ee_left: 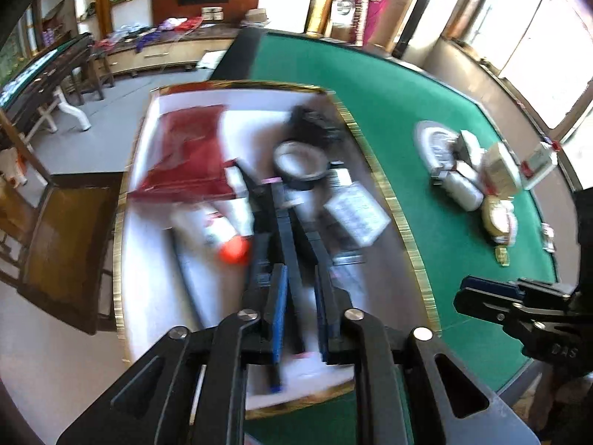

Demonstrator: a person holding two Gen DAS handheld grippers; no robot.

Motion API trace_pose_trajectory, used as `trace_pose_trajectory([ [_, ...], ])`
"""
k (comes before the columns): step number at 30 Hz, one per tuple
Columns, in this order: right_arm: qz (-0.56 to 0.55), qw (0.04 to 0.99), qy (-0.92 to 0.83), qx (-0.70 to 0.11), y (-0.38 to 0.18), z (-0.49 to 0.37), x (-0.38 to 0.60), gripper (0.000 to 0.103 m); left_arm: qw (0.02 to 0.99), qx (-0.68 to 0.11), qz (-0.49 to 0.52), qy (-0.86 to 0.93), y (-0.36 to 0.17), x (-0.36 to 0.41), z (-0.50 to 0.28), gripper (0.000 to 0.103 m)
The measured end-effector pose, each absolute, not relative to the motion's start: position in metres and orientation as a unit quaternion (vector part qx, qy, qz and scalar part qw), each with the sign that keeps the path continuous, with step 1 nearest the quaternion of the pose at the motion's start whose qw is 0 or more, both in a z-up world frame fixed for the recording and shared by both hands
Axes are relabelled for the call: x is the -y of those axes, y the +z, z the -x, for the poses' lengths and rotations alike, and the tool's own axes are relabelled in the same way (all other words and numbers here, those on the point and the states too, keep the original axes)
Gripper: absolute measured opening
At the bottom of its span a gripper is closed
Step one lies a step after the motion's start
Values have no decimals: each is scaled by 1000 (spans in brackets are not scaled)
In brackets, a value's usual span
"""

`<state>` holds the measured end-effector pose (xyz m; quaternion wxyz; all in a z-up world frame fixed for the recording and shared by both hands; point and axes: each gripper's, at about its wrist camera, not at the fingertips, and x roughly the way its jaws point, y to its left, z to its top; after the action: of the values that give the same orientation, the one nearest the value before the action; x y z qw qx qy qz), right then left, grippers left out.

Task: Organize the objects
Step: 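Lower both markers into the tray and open both tools, then move both tools back to the pile and close the left tool on a white pill bottle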

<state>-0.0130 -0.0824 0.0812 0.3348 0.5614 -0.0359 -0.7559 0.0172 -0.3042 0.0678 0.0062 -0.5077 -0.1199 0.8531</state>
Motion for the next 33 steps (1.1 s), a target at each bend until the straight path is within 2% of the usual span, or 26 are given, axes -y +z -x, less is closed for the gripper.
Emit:
trace_pose_trajectory([
  [5,-562,285,-772,87,83,21,13,30,56,141,514,844,85,255,5,36],
  [11,-552,236,-788,140,87,28,-68,32,102,239,555,790,81,190,68,36],
  [15,-548,215,-793,155,87,29,-111,35,71,335,578,741,57,167,110,36],
  [19,-549,199,-794,167,82,31,-150,35,36,385,591,708,34,150,139,36],
  [27,-554,183,-792,180,71,42,-200,35,-25,396,586,706,10,133,168,36],
  [30,-553,183,-794,174,69,49,-206,35,-17,368,601,709,-1,123,179,38],
  [33,-553,185,-796,161,69,58,-206,35,-4,315,607,730,0,113,184,33],
])
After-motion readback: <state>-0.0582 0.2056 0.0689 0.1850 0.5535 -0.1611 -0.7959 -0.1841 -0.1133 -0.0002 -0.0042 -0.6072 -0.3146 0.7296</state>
